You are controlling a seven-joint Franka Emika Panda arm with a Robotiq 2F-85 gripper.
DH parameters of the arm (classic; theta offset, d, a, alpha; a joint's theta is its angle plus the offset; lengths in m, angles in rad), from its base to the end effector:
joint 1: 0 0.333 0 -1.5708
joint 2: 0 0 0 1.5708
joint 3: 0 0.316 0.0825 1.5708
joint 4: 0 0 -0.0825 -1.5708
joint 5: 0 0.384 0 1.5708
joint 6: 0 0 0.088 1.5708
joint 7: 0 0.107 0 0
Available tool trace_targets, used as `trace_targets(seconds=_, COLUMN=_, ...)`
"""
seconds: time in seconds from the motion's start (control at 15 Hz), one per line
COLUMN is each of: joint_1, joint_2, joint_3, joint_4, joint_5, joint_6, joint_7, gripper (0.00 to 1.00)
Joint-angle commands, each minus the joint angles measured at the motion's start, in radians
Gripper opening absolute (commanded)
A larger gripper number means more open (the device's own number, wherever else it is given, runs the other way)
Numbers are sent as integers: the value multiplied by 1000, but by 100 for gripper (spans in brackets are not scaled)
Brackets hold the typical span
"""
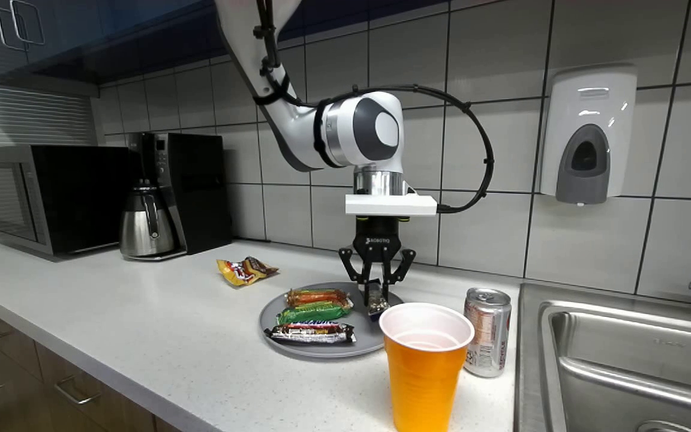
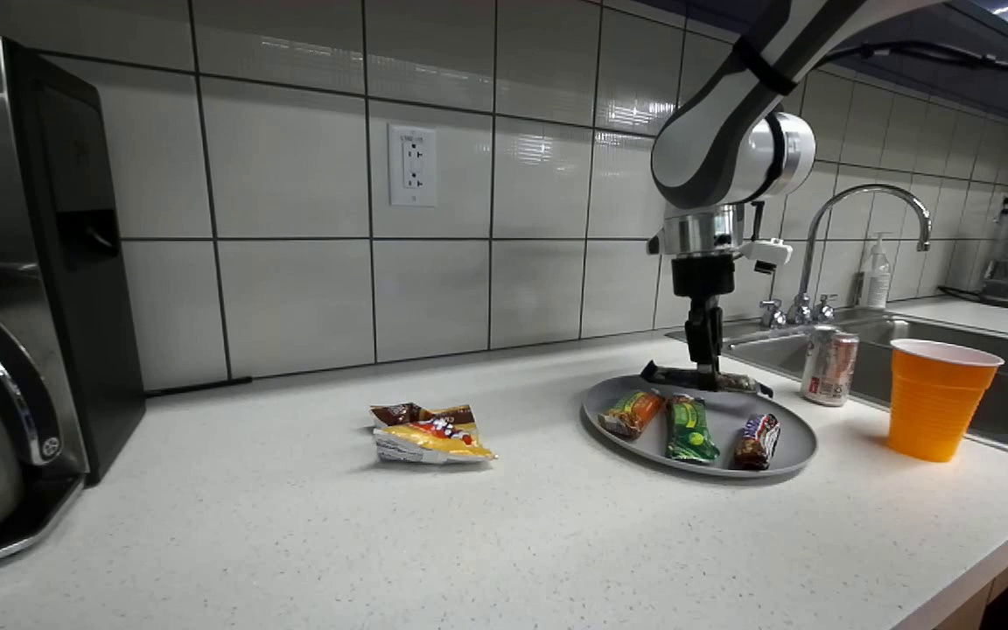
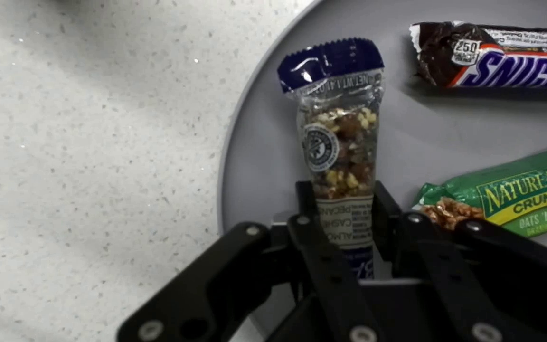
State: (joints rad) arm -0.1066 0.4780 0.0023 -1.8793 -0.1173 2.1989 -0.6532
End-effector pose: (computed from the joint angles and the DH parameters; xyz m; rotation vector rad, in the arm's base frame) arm 0.6146 -0.0685 0.2427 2.9551 0.9551 -0.2795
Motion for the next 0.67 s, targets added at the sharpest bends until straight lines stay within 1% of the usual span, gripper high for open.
trace_targets(seconds=0.0, joint_1=-5, joint_2=-5, joint_3=12, joint_4=-7, joint_5=6, joint_6=-6, joint_7=30, gripper=8)
trace_targets(seconds=0.2, joint_1=-3, joint_2=2, joint_3=13, joint_4=-5, joint_5=3, joint_6=-7, joint_7=36, gripper=8)
trace_targets(seconds=0.27, joint_1=-2, joint_2=3, joint_3=13, joint_4=-5, joint_5=0, joint_6=-5, joint_7=40, gripper=56)
trace_targets(seconds=0.33, joint_1=-2, joint_2=3, joint_3=14, joint_4=-5, joint_5=3, joint_6=-6, joint_7=42, gripper=57)
trace_targets(seconds=0.6, joint_1=-4, joint_2=-11, joint_3=19, joint_4=-7, joint_5=9, joint_6=-11, joint_7=46, gripper=85)
